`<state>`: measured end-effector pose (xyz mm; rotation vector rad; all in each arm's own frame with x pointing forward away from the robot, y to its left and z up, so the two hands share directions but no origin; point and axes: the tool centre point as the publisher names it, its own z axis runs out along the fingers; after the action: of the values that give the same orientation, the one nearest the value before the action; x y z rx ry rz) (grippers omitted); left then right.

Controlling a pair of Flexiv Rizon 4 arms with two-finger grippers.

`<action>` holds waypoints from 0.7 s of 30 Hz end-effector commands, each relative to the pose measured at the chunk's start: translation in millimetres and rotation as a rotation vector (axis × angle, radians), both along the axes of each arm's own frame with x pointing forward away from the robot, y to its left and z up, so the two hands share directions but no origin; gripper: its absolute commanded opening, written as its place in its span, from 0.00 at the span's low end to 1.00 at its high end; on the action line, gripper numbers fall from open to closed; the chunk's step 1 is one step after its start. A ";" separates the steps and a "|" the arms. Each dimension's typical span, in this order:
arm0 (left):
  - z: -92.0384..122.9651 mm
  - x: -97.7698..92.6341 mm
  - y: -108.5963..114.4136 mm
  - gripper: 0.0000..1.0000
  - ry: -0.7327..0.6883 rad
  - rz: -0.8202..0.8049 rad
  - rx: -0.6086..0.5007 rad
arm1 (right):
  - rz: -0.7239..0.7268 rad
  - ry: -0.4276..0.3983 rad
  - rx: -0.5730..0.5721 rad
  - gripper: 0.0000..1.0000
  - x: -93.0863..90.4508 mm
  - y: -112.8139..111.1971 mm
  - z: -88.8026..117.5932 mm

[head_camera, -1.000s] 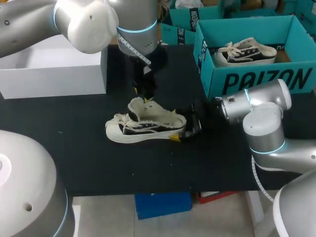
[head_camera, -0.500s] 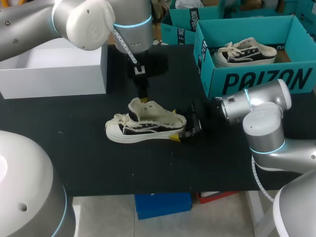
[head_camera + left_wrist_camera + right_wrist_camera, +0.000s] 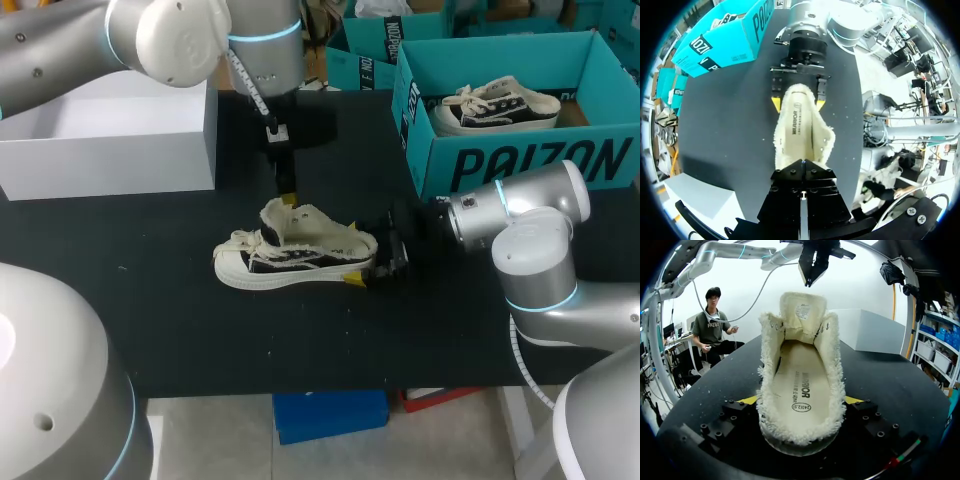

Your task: Take the shoe out of the shoebox, open the shoe tongue, remove and reinsert the insole, then place the shoe into the shoebox

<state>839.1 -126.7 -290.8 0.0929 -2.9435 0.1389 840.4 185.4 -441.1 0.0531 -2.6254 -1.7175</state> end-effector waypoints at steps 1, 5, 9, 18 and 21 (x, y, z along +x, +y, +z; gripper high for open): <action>-0.6 0.1 0.4 0.00 -0.001 -0.001 -0.001 | -0.001 0.000 -0.001 0.00 0.7 1.4 -2.1; -2.3 -1.3 -4.1 0.00 0.028 -0.007 -0.014 | -0.001 0.000 -0.001 0.00 0.7 1.4 -2.1; -3.4 -4.9 -12.5 0.00 0.041 -0.014 -0.024 | -0.001 0.000 -0.001 0.00 0.7 1.4 -2.1; -19.6 -13.6 -29.0 0.00 0.057 -0.034 -0.008 | -0.001 0.000 -0.001 0.00 0.7 1.4 -2.1; -28.1 -15.9 -30.4 0.00 0.061 -0.037 -0.008 | -0.001 0.000 -0.001 0.00 0.7 1.4 -2.1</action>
<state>823.0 -152.0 -309.6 0.0436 -2.8929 0.1323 840.4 185.4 -441.1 0.0531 -2.6254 -1.7175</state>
